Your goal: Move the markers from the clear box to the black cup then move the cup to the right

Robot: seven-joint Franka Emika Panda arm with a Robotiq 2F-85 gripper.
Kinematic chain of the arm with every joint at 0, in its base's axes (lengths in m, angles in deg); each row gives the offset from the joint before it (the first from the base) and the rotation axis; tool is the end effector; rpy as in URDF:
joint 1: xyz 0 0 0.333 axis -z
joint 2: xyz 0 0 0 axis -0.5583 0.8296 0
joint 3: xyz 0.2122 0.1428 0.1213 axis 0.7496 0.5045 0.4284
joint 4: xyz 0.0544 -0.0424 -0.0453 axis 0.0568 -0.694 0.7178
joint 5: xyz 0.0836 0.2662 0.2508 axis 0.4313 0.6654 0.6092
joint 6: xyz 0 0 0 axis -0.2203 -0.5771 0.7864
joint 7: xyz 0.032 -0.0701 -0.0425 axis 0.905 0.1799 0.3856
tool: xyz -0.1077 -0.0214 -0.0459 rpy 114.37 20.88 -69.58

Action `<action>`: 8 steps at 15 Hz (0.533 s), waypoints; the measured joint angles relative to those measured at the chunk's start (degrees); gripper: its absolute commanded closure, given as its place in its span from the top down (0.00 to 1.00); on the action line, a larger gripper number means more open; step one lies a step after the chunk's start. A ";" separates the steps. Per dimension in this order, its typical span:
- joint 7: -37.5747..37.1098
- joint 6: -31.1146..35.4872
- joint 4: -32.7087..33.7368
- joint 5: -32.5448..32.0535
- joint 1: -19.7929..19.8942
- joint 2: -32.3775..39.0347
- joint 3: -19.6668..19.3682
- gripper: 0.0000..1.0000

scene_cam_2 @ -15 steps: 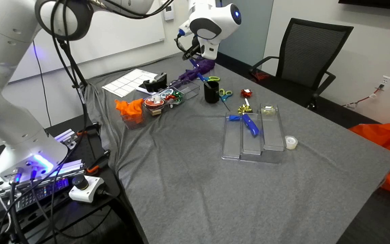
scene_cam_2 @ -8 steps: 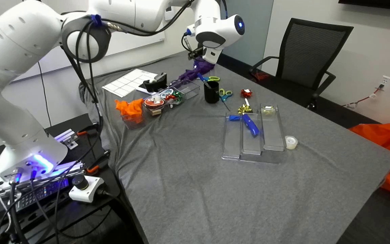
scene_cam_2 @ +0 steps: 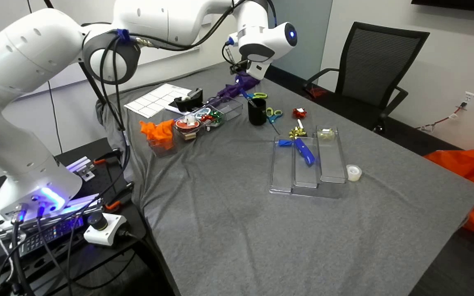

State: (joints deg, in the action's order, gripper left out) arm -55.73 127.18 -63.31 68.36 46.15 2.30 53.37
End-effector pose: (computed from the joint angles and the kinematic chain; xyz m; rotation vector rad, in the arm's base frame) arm 0.7226 -0.0518 0.2407 -1.7623 1.5409 0.9103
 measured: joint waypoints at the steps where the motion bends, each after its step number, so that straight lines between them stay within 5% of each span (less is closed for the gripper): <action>1: 0.00 -0.01 -0.01 0.00 0.02 0.02 0.00 0.04; 8: -0.71 -0.16 0.68 -0.22 3.99 1.80 0.01 0.04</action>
State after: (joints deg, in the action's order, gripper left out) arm -56.44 127.02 -62.63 68.14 50.13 4.11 53.38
